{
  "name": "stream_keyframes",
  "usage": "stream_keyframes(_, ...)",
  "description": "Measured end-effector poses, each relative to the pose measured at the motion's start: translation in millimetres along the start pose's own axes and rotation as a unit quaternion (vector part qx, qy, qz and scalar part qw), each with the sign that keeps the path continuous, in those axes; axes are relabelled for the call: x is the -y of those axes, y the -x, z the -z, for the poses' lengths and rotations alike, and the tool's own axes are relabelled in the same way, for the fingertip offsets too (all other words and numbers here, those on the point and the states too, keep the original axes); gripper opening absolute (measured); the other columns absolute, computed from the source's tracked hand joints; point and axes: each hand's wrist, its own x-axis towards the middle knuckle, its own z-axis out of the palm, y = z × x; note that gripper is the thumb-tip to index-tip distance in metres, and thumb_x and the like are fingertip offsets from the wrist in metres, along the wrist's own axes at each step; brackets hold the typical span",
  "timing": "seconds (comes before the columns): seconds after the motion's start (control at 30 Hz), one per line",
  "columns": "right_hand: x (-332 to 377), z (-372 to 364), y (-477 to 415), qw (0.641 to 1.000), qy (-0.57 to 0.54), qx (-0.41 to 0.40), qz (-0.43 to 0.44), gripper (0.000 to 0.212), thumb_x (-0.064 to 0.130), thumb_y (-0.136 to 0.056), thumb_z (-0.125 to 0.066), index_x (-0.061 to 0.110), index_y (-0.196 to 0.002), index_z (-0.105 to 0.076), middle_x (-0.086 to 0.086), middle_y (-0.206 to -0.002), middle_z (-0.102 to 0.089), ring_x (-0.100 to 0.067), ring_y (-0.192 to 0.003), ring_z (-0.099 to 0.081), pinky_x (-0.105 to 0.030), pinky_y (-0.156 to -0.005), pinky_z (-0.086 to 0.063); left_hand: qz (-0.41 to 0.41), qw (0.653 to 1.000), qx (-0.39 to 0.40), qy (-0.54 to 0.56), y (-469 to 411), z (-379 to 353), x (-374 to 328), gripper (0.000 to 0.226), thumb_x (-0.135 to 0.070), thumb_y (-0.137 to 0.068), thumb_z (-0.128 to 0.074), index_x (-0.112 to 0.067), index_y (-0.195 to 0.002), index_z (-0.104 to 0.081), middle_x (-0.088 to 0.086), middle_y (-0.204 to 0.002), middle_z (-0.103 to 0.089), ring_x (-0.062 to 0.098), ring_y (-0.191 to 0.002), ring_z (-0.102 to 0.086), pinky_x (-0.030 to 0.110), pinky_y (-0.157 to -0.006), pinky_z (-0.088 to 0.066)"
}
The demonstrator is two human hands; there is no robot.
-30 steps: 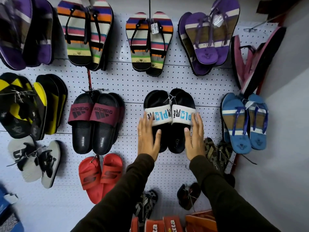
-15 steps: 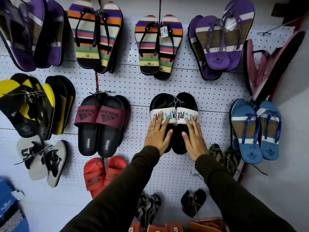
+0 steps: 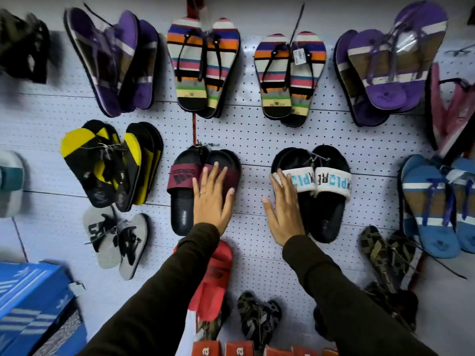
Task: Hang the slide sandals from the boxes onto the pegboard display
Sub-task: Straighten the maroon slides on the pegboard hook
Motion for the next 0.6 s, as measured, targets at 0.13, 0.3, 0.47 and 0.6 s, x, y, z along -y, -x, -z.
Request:
stream_keyframes(0.13,40.3,-43.7,-11.6,0.998,0.017,0.053,0.028,0.06,0.037,-0.1,-0.035,0.02,-0.156,-0.02,0.001,-0.168,-0.011,-0.021,-0.157,-0.001,-0.046,-0.127,-0.008,0.025,0.999,-0.01,-0.025,0.4,21.4,57.5,0.057,-0.042,-0.096,-0.031,-0.024,-0.151,-0.027,-0.003,-0.163,-0.017,0.02,-0.153,-0.006,0.049,-0.124,-0.005)
stream_keyframes(0.3,64.4,-84.6,-16.7,0.991,0.053,0.115,0.048,0.063,0.046,-0.099,-0.032,0.026,-0.157,-0.017,0.002,-0.169,-0.007,-0.023,-0.157,0.002,-0.044,-0.128,-0.007,0.036,0.998,0.021,-0.052,0.6,27.6,101.4,0.064,-0.051,-0.093,-0.032,-0.025,-0.152,-0.024,-0.001,-0.163,-0.016,0.02,-0.153,-0.006,0.043,-0.124,0.0)
stream_keyframes(0.47,59.8,-104.5,-15.7,0.986,0.076,0.146,0.004,0.065,0.043,-0.098,-0.036,0.03,-0.157,-0.012,0.003,-0.169,-0.003,-0.027,-0.157,-0.001,-0.047,-0.127,-0.013,0.044,0.992,0.112,-0.031,-2.3,17.9,114.2,0.07,-0.06,-0.089,-0.025,-0.032,-0.153,-0.017,-0.004,-0.165,-0.007,0.019,-0.153,0.0,0.047,-0.124,-0.002)
stream_keyframes(0.6,56.9,-109.4,-17.9,0.983,0.072,0.168,-0.015,0.068,0.043,-0.098,-0.037,0.029,-0.157,-0.007,0.002,-0.169,0.002,-0.027,-0.156,-0.006,-0.044,-0.127,-0.016,0.05,0.987,0.15,-0.026,-6.3,12.8,116.3,0.075,-0.063,-0.086,-0.021,-0.033,-0.154,-0.01,-0.005,-0.165,0.001,0.021,-0.153,0.006,0.047,-0.123,-0.001)
